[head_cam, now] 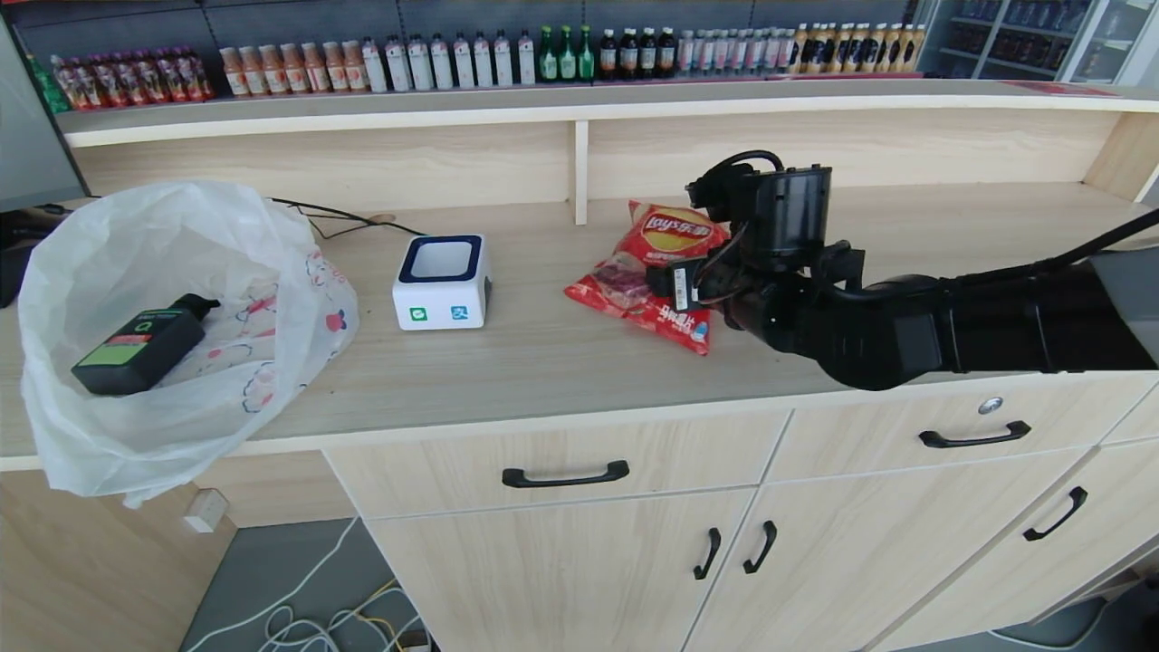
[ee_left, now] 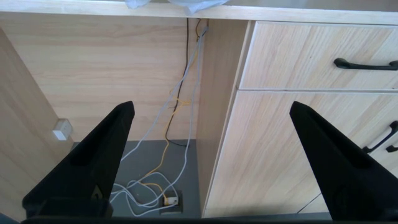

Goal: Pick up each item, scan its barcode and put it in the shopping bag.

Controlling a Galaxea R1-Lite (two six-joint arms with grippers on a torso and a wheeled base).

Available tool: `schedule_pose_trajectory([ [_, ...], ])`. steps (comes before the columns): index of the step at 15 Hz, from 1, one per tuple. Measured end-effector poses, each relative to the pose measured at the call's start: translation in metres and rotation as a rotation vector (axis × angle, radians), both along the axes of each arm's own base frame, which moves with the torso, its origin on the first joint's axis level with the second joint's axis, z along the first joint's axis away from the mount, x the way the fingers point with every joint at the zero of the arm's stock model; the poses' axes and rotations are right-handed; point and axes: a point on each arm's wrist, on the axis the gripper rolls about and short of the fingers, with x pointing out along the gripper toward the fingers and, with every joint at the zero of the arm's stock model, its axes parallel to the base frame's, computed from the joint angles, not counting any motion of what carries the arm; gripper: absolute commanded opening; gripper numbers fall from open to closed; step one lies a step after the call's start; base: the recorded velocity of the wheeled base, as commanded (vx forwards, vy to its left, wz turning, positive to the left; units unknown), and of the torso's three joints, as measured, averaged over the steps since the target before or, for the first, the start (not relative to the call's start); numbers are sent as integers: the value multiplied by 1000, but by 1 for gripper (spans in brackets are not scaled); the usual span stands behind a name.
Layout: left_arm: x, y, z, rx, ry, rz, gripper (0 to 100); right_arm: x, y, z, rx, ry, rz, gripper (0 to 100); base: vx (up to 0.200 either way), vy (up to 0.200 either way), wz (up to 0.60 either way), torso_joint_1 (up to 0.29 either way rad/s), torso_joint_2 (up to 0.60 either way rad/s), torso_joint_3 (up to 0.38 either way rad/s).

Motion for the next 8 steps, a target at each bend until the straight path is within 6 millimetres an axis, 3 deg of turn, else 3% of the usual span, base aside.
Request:
schedule_pose_trajectory([
  [2,0,0,0,0,0,0,100,1,-3,13,41,-38,-7,100,0,0,0,0,0,0],
  [8,0,0,0,0,0,0,100,-9,19,44,284,29,-58,100,0,0,0,0,0,0],
])
